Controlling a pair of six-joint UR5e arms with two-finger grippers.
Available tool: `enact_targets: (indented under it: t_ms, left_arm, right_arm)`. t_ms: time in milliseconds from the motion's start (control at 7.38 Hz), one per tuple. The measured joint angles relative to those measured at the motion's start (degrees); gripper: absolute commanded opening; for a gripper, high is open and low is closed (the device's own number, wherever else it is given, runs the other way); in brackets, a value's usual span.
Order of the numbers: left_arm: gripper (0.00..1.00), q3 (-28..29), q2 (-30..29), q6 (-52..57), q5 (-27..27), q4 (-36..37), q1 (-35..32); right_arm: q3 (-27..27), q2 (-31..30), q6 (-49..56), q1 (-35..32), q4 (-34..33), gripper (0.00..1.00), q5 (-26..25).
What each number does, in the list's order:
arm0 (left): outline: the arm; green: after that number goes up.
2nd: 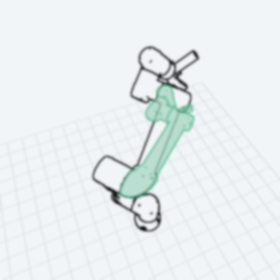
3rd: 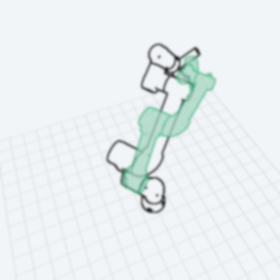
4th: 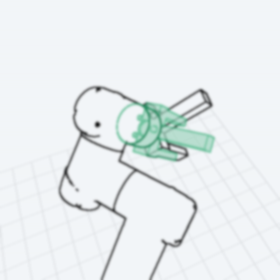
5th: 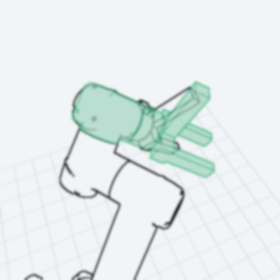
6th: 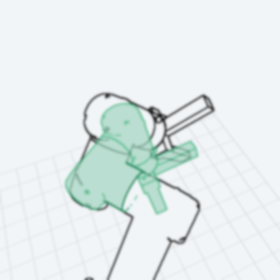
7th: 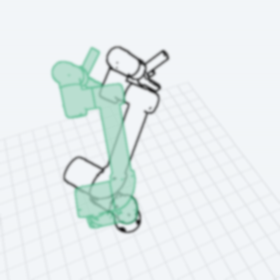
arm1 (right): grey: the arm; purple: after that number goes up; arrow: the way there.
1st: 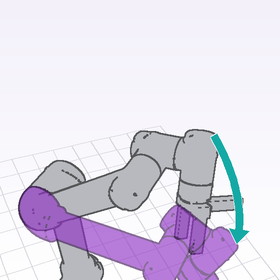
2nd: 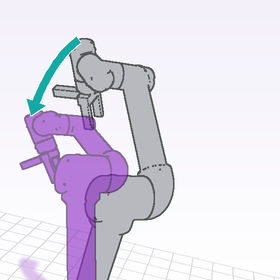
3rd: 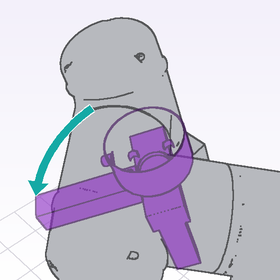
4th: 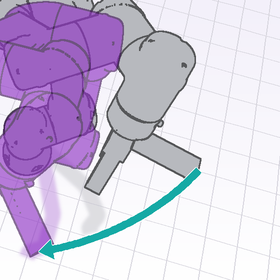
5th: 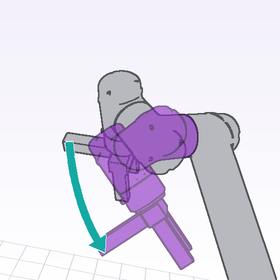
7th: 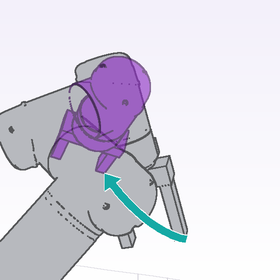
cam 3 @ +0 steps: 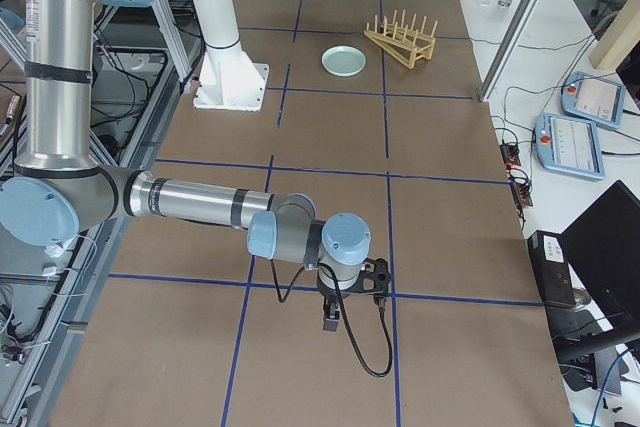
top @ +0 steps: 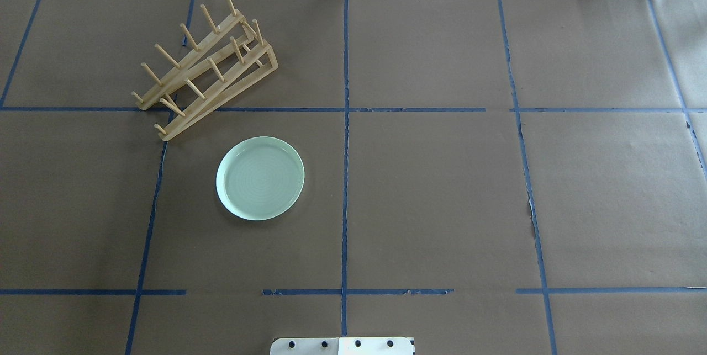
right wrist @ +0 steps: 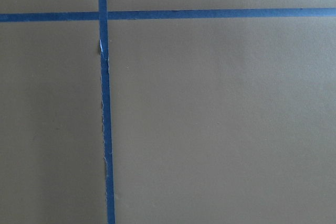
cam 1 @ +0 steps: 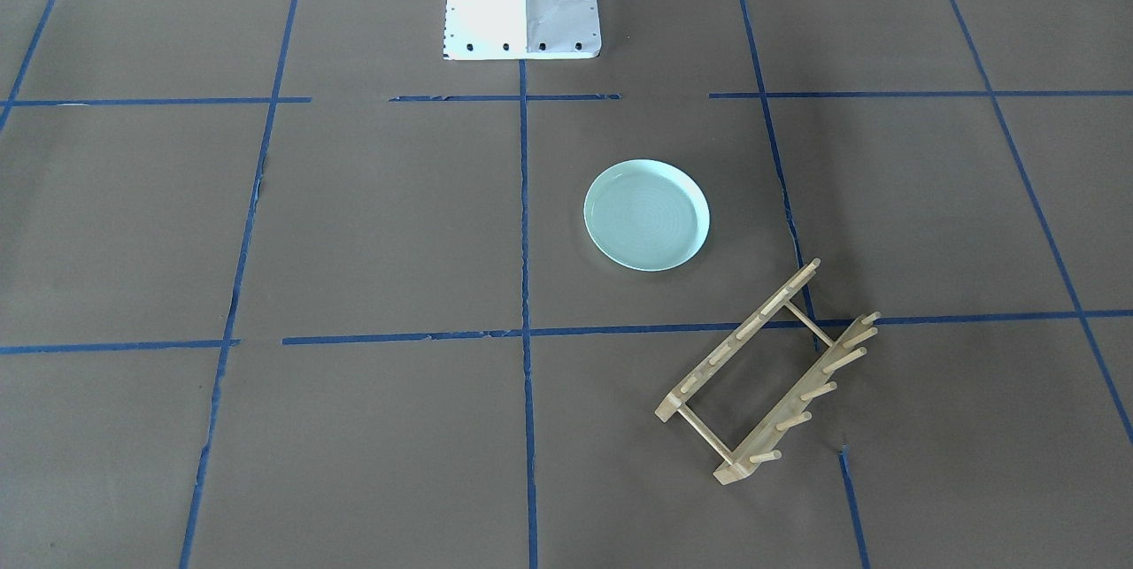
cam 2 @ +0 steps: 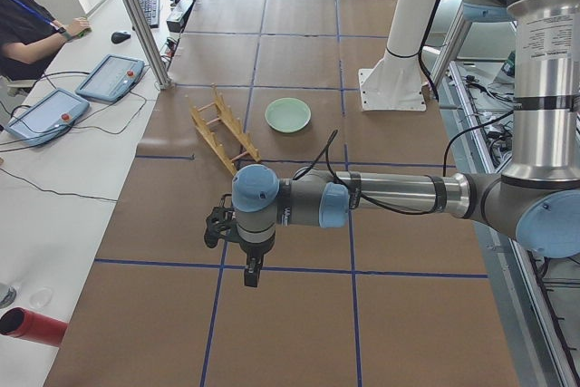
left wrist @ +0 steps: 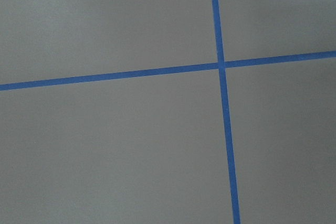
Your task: Place plate on rack
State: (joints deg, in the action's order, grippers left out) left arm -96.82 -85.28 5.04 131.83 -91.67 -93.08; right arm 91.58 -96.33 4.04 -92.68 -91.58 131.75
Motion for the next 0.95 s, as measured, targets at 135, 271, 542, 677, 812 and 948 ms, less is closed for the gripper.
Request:
enact_targets:
  t_ms: [135, 271, 542, 677, 812, 948]
  left_arm:
    - [1.0, -0.1, -0.2, 0.0, 0.0, 0.0, 0.0]
    - [1.0, 0.0, -0.7, -0.1, 0.0, -0.1, 0.1]
    - [1.0, 0.1, -3.5, -0.2, 0.4, -0.8, 0.3]
    - [1.0, -0.5, -4.9, -0.4, 2.5, -1.0, 1.0]
    - [1.0, -1.7, -5.9, -2.3, 5.9, -1.0, 2.8]
    - [1.0, -3.5, -7.3, -6.3, 7.7, -1.0, 5.6]
  right_arm:
    - [0.0, 0.0, 0.0, 0.0, 0.0, 1.0, 0.0]
    - [0.0, 0.0, 0.0, 0.0, 0.0, 1.0, 0.0]
    - [0.0, 0.0, 0.0, 0.0, 0.0, 1.0, 0.0]
    - [0.0, 0.0, 0.0, 0.0, 0.0, 1.0, 0.0]
    - [0.0, 0.0, 0.0, 0.0, 0.0, 1.0, 0.0]
    - [0.0, 0.0, 0.0, 0.0, 0.0, 1.0, 0.0]
